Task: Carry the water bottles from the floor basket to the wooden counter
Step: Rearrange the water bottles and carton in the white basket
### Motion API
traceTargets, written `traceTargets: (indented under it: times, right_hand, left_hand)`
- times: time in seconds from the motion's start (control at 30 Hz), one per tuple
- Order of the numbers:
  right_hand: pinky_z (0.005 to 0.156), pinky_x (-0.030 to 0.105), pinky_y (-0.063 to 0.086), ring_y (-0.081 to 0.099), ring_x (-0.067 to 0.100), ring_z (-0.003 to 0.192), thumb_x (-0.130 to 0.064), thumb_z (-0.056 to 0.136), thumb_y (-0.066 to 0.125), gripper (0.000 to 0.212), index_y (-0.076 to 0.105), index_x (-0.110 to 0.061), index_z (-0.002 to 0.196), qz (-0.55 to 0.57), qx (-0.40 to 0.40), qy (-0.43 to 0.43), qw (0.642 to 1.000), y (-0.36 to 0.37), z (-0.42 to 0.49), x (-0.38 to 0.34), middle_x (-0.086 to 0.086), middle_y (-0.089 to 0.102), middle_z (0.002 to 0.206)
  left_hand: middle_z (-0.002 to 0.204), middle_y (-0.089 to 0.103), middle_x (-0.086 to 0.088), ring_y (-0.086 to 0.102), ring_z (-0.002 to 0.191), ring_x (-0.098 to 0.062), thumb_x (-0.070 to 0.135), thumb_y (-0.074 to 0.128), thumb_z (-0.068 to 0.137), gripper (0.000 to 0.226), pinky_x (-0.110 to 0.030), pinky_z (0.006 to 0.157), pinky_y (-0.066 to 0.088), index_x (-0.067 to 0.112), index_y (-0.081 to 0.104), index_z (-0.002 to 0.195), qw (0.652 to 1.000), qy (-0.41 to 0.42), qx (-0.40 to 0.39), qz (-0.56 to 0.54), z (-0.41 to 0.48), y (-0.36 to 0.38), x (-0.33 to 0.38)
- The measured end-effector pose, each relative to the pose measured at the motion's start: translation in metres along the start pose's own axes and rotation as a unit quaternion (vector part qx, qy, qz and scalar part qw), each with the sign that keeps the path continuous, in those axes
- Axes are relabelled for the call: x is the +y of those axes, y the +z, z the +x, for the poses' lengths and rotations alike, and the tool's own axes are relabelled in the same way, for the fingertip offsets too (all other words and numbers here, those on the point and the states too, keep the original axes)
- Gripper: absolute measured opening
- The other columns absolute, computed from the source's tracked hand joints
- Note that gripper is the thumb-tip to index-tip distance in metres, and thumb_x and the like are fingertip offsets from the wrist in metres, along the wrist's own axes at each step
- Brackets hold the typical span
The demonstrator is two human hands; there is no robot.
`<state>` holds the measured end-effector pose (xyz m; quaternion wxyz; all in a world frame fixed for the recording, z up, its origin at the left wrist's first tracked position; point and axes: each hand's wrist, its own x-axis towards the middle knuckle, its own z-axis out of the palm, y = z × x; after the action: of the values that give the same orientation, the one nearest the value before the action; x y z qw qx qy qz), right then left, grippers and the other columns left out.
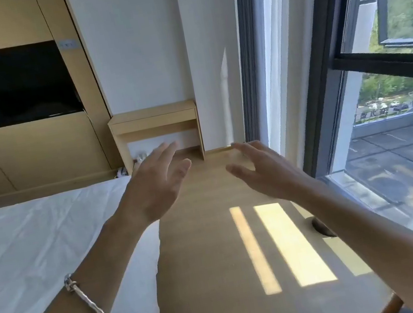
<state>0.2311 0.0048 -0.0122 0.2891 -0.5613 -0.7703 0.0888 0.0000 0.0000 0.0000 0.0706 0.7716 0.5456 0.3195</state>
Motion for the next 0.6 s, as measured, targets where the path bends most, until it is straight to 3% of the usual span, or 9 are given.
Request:
traceTargets:
  times: [0.13, 0.37, 0.6]
  right_hand:
    - [0.099, 0.034, 0.041, 0.043, 0.016, 0.13, -0.057, 0.094, 0.041, 0.063, 0.028, -0.031, 0.149, -0.019, -0.02, 0.008, 1.0, 0.029, 0.046, -0.008, -0.007, 0.035, 0.148]
    - [0.098, 0.033, 0.039, 0.043, 0.016, 0.13, -0.054, 0.095, 0.041, 0.061, 0.027, -0.029, 0.149, -0.033, -0.021, 0.004, 0.999, 0.072, 0.146, -0.024, -0.006, 0.034, 0.148]
    - [0.099, 0.039, 0.044, 0.047, 0.018, 0.126, -0.054, 0.095, 0.041, 0.059, 0.027, -0.032, 0.147, -0.045, -0.011, 0.026, 0.999, 0.096, 0.221, -0.022, -0.006, 0.035, 0.147]
  left_hand:
    - [0.157, 0.025, 0.008, 0.027, 0.143, -0.015, 0.074, 0.021, 0.082, 0.079, -0.048, 0.115, 0.025, 0.032, 0.028, 0.148, 1.0, -0.024, 0.002, -0.003, 0.024, -0.002, -0.046]
    - [0.159, 0.02, 0.01, 0.022, 0.145, -0.012, 0.07, 0.025, 0.089, 0.071, -0.047, 0.115, 0.026, 0.034, 0.025, 0.149, 0.999, -0.04, -0.003, -0.013, 0.101, -0.011, -0.139]
    - [0.159, 0.019, 0.007, 0.019, 0.146, -0.012, 0.062, 0.024, 0.091, 0.068, -0.046, 0.117, 0.021, 0.03, 0.023, 0.15, 0.999, -0.027, -0.019, -0.019, 0.163, -0.013, -0.185]
